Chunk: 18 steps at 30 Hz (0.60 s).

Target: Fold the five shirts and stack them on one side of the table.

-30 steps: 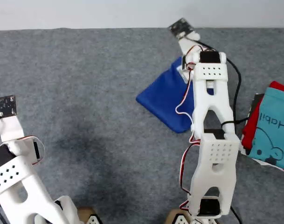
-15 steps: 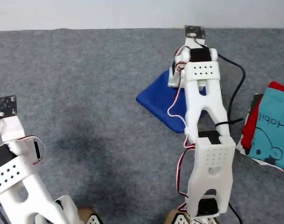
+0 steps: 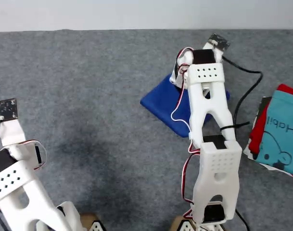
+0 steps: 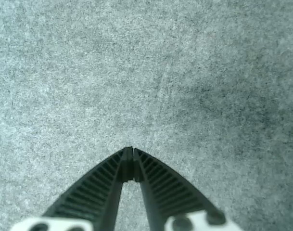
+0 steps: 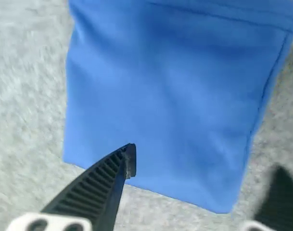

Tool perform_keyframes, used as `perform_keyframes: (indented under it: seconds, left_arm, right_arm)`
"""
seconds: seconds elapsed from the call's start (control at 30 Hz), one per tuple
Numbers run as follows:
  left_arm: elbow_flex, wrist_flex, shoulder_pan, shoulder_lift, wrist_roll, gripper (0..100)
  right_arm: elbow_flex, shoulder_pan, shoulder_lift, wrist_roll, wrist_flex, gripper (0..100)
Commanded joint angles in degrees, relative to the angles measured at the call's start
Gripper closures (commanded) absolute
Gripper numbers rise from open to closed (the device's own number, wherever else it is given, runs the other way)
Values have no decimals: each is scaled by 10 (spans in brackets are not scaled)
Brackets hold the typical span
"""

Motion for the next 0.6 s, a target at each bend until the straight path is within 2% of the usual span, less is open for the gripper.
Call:
perform_keyframes:
  seconds: [0.0,0.43,0.57]
  left_arm:
    - [-3,-7,-1,-15,-5,994]
    - [-2,-7,-1,-15,-5,994]
    - [-2,-7,-1,-15,-6,994]
  right_arm:
    - [-11,9,17,-34,-22,450]
    - [-11,26,147,-42,-158,452]
    - [-11,24,171,-42,-161,568]
